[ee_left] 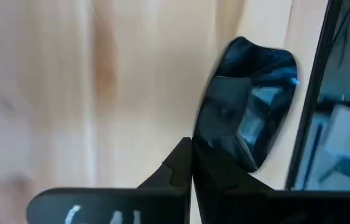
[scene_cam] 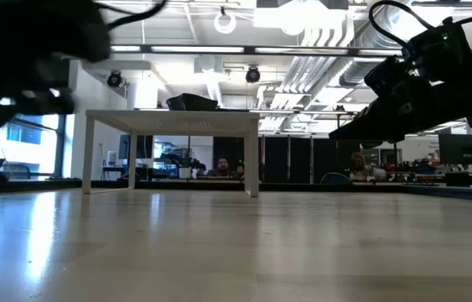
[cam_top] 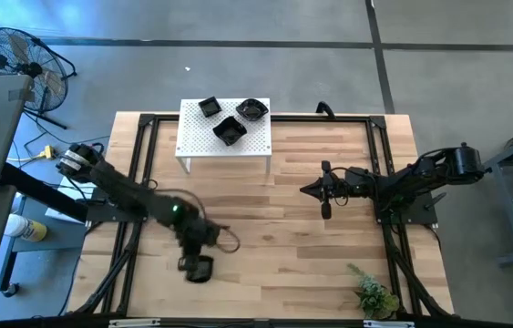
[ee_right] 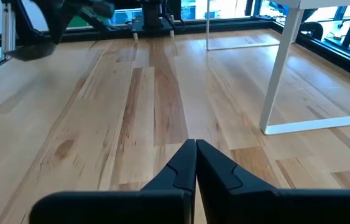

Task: Pick & Place Mini shaped plates
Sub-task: Stack the black leaf-shaped plate on top of the black leaf-shaped plates on the shelf

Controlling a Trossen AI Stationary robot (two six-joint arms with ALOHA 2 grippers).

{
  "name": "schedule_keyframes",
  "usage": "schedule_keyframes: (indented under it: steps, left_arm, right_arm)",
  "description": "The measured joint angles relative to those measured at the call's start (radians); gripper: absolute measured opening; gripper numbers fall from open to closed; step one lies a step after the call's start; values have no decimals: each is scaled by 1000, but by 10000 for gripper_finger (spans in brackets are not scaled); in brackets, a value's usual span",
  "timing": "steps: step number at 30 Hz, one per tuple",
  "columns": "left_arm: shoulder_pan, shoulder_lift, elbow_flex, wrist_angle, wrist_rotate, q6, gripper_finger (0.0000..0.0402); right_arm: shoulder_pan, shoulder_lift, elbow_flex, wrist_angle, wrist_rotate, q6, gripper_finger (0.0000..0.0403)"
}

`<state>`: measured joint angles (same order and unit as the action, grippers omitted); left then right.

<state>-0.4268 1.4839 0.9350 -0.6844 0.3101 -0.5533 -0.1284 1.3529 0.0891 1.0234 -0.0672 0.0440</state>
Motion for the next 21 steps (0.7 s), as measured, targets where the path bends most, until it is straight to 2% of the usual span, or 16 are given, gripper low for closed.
schedule_keyframes:
  steps: [3,6,12,16,21]
  left_arm:
    - [112,-2,38,24,-59,85,1]
    - [213,-1,49,138,-145,68,1]
    - [318,16,4,414,-272,-244,0]
    - [295,19,-62,566,-317,-455,0]
    - [231,20,-136,627,-481,-747,0]
  right_arm:
    - [0,0,0,0,0,0,4]
    - [0,0,0,0,0,0,2]
    - [0,0,0,1,0,0,6]
    - [0,0,0,-2,0,1,3]
    - [0,0,0,-3,0,1,3]
